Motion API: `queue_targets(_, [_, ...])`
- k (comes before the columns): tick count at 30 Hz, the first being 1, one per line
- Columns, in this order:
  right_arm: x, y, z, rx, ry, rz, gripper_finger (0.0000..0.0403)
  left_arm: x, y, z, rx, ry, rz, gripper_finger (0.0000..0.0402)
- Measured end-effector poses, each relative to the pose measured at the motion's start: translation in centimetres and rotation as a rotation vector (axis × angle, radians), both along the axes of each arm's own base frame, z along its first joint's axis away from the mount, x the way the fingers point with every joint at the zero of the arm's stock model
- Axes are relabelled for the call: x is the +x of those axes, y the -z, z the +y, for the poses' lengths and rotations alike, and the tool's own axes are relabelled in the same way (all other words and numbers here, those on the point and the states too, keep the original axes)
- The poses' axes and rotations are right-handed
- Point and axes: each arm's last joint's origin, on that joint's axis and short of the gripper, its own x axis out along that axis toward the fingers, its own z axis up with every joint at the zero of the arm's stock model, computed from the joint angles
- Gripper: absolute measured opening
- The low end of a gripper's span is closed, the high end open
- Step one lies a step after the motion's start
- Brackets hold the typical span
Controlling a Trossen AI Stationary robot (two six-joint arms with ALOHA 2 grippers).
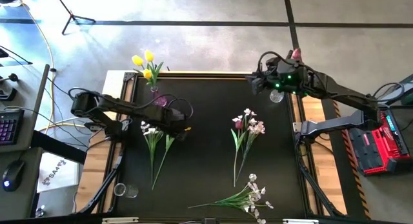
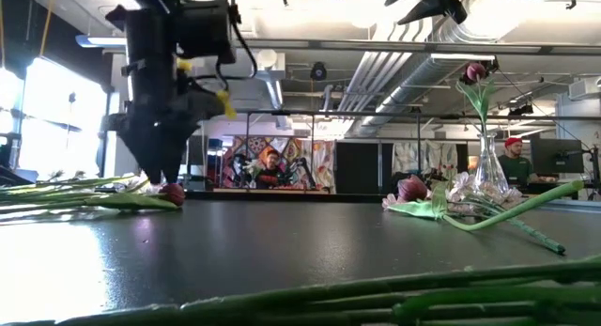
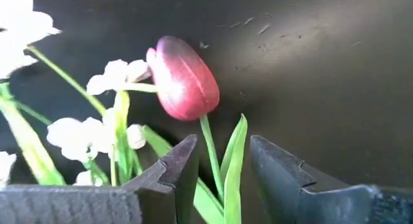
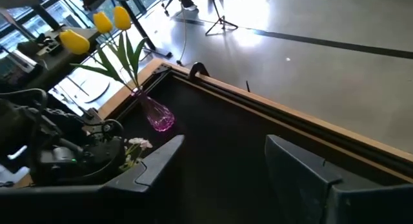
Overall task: Sort flowers into vase by color
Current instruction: Put the left red flower into the top transparent vase
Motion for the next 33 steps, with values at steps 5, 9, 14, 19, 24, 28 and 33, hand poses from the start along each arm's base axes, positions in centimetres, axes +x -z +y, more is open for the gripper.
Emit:
queue_targets(5, [-0.1, -0.2, 0.4, 0.003, -0.006, -0.014, 0.0201, -0.4, 1.0, 0.2, -0.002, 0.011, -0.01, 0.0111])
queue_targets(9, [-0.2, -0.2, 0.4, 0.017, 0.002, -0.023, 0.0201, -0.3, 1.6, 0.1, -0.005, 0.032, -0.047, 0.0097])
queue_targets(14, [-0.2, -0.2, 0.4, 0.03, 0.009, -0.032, 0.0201, -0.7, 2.4, 0.5, 0.016, 0.037, -0.048, 0.008])
queue_targets(19, [-0.2, -0.2, 0.4, 0.035, 0.012, -0.036, 0.0201, -0.2, 2.4, 0.3, 0.007, 0.09, -0.111, 0.0019])
queue_targets(24, [-0.4, 0.3, 0.5, 0.042, 0.0, 0.025, 0.0201, 1.8, 0.0, -0.3, 0.007, 0.119, -0.24, 0.0012])
queue_targets(28, [-1.6, 2.5, 0.5, 0.105, 0.111, 0.27, 0.0201, 3.9, -3.5, -0.5, 0.059, 0.156, -0.444, 0.0004])
queue_targets(33, [-1.2, 4.2, 1.5, 0.233, -0.089, 0.279, 0.0201, 5.7, -9.2, -0.1, 0.167, 0.191, -0.783, 0.0002])
